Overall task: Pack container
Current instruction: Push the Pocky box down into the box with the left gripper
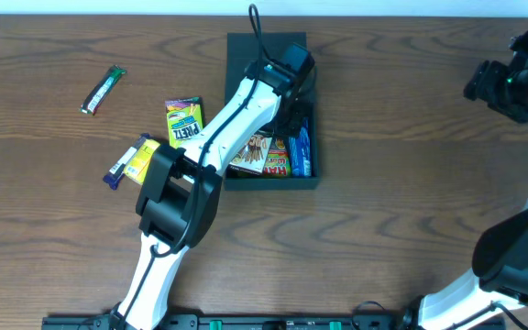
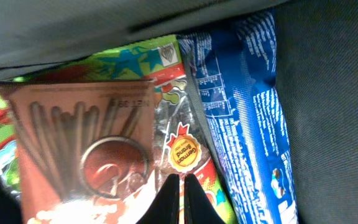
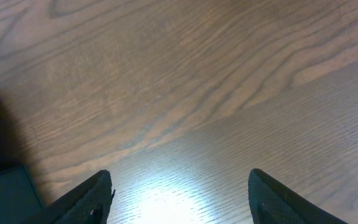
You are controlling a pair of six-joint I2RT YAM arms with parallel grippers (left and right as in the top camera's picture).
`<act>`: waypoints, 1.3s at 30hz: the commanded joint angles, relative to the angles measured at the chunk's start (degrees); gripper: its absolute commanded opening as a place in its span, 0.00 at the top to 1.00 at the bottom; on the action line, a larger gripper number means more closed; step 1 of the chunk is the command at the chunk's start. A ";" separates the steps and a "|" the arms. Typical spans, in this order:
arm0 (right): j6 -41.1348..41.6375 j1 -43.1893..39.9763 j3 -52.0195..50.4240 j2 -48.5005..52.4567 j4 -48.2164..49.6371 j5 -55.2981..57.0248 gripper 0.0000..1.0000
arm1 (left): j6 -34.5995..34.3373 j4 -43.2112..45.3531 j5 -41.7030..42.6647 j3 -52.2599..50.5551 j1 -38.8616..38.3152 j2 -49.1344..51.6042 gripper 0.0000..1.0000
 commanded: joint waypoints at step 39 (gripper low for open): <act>-0.63 -0.37 0.15 0.07 0.17 -0.42 0.28 | -3.72 4.96 -9.46 -5.09 -1.01 0.46 0.94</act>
